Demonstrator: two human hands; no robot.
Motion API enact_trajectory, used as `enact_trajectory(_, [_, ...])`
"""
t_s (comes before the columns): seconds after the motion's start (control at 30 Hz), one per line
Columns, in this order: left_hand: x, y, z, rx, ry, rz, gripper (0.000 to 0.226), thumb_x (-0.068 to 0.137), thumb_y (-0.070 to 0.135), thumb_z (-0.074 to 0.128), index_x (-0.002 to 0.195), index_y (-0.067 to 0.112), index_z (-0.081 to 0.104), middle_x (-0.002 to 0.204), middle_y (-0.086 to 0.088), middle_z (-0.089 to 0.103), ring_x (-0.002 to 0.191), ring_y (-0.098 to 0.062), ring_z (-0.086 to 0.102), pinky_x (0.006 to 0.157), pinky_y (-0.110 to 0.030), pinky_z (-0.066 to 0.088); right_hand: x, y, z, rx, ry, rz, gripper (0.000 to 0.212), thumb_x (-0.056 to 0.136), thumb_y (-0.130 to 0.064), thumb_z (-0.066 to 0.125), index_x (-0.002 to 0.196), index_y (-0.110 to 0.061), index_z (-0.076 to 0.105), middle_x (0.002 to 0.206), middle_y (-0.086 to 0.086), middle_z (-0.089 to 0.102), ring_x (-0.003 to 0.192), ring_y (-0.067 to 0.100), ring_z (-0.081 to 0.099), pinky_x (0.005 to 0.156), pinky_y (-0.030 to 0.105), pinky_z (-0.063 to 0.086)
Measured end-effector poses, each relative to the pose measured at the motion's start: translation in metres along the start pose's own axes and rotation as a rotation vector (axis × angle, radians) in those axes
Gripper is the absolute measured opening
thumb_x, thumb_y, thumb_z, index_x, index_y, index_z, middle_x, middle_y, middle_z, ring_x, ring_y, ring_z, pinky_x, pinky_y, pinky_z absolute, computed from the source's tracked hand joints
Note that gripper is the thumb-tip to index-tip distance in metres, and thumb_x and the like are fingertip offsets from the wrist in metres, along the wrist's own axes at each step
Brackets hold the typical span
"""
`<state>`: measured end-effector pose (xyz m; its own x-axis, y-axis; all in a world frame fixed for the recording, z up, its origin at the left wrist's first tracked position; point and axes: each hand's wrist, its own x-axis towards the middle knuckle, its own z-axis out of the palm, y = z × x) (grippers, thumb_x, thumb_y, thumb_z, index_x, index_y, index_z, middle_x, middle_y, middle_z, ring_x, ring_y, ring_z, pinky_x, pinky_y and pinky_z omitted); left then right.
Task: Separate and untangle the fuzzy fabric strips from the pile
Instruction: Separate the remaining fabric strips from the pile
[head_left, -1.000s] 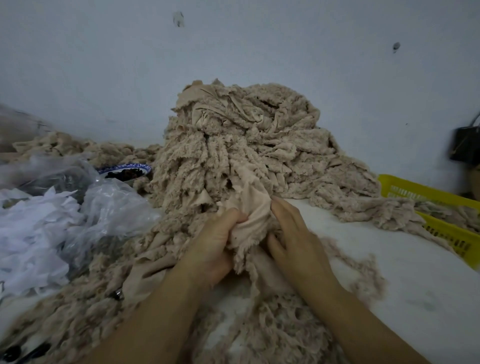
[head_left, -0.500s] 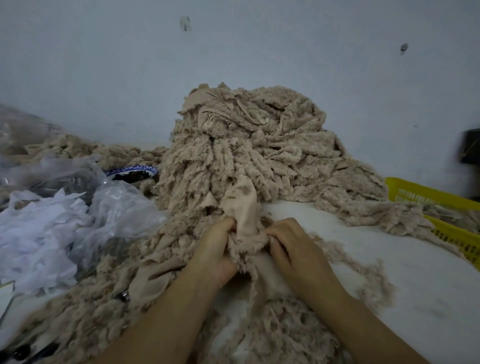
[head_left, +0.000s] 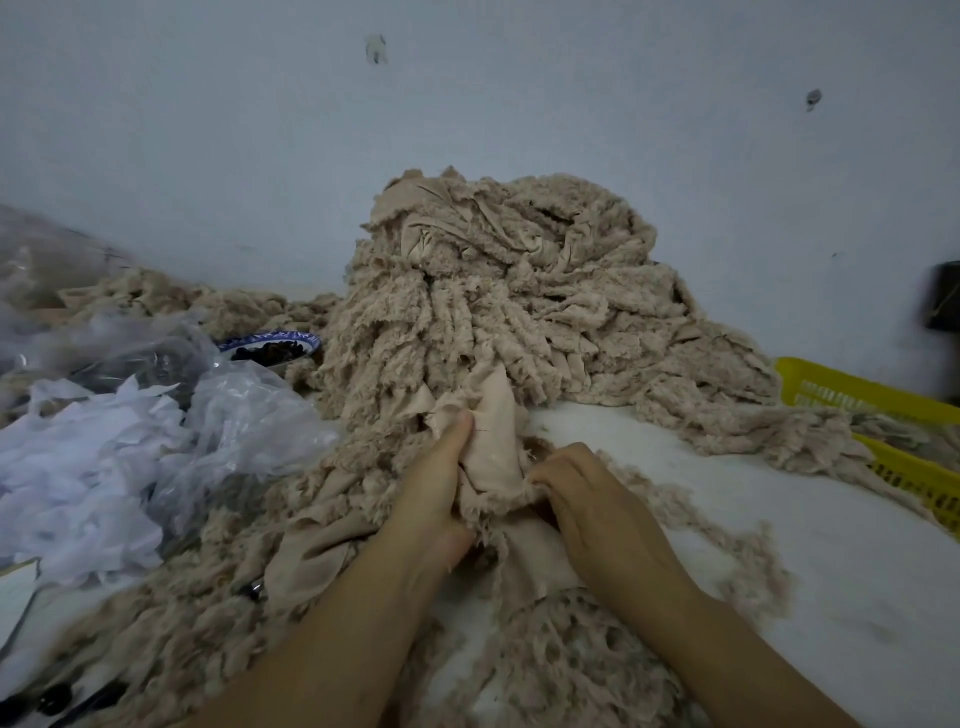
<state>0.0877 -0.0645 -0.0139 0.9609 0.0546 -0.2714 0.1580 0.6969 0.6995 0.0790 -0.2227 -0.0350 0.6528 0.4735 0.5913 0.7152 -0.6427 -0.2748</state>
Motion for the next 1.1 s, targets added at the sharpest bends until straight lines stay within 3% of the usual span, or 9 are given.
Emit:
enact_trajectory(0.1, [-0.002,0.000,-0.002,-0.009,-0.045,-0.003,0.039,0.082,0.035,0.070,0.111,0.009,0.072,0.103,-0.018,0.075,0.085,-0.031,0.075,0.069,-0.043,0.062,-0.001,0.005,0.004,-0.028,0.027,-0.015,0.024,0.091,-0.016,0.046,0.102,-0.009,0.067,0.102,0.007,0.058,0.070,0.017,0.051,0.043,0.039,0.047])
enact_trajectory(0.27, [-0.005,-0.003,0.002,0.080,-0.098,0.028,0.051,0.084,0.040,0.071,0.121,0.004,0.069,0.129,-0.025,0.063,0.123,-0.040,0.059,0.106,-0.053,0.046,-0.002,0.013,0.009,-0.044,-0.002,0.002,0.044,0.092,-0.038,0.031,0.102,-0.013,0.066,0.100,0.002,0.053,0.067,0.011,0.040,0.044,0.023,0.031])
enact_trajectory(0.4, [-0.009,-0.008,0.005,0.252,-0.148,0.183,0.042,0.080,0.036,0.074,0.107,0.004,0.072,0.097,-0.019,0.072,0.084,-0.028,0.071,0.074,-0.037,0.058,-0.002,0.022,0.014,0.227,-0.057,0.238,0.026,0.104,-0.030,0.035,0.095,-0.029,0.060,0.102,-0.013,0.051,0.086,0.003,0.052,0.074,0.025,0.047])
enact_trajectory(0.53, [-0.014,-0.018,0.007,0.573,-0.244,0.308,0.022,0.093,0.028,0.068,0.108,0.012,0.071,0.101,-0.008,0.076,0.092,-0.023,0.074,0.076,-0.033,0.060,0.006,0.021,0.002,1.005,-0.015,0.740,0.044,0.097,-0.057,0.041,0.105,-0.028,0.073,0.108,0.000,0.073,0.100,0.014,0.069,0.088,0.034,0.052])
enact_trajectory(0.63, [-0.017,-0.027,0.009,0.771,-0.352,0.311,0.014,0.095,0.024,0.066,0.107,0.019,0.072,0.095,0.006,0.077,0.087,-0.009,0.073,0.070,-0.020,0.056,0.006,0.014,-0.004,1.253,0.005,0.769,0.043,0.097,-0.052,0.048,0.107,-0.020,0.075,0.109,0.002,0.075,0.104,0.016,0.070,0.090,0.036,0.052])
enact_trajectory(0.77, [-0.016,-0.031,0.012,0.932,-0.431,0.325,0.018,0.096,0.024,0.065,0.111,0.017,0.072,0.105,-0.003,0.076,0.100,-0.016,0.071,0.089,-0.030,0.057,0.008,0.014,-0.006,1.201,0.130,0.866,0.027,0.102,-0.022,0.050,0.079,-0.012,0.061,0.085,0.014,0.068,0.080,0.023,0.066,0.072,0.038,0.051])
enact_trajectory(0.87, [-0.015,-0.030,0.013,1.013,-0.447,0.370,0.018,0.097,0.029,0.063,0.104,0.015,0.071,0.093,-0.010,0.074,0.080,-0.017,0.068,0.074,-0.034,0.055,0.011,0.014,-0.005,1.122,0.184,0.960,0.022,0.101,-0.018,0.050,0.081,-0.012,0.056,0.084,0.016,0.065,0.080,0.027,0.061,0.072,0.042,0.050])
enact_trajectory(0.97, [-0.013,-0.030,0.012,1.107,-0.445,0.416,0.020,0.094,0.039,0.063,0.098,0.020,0.071,0.094,-0.012,0.073,0.085,-0.026,0.069,0.079,-0.046,0.055,0.014,0.012,-0.004,1.066,0.223,1.038,0.017,0.100,-0.014,0.049,0.085,-0.009,0.055,0.085,0.016,0.066,0.078,0.027,0.061,0.068,0.040,0.051])
enact_trajectory(1.1, [-0.015,-0.028,0.010,1.089,-0.495,0.388,0.014,0.093,0.040,0.062,0.092,0.029,0.070,0.074,0.010,0.070,0.064,-0.001,0.062,0.060,-0.021,0.048,0.014,0.011,-0.003,1.041,0.240,1.078,0.017,0.099,-0.013,0.047,0.084,-0.010,0.053,0.083,0.016,0.063,0.076,0.027,0.057,0.064,0.039,0.047])
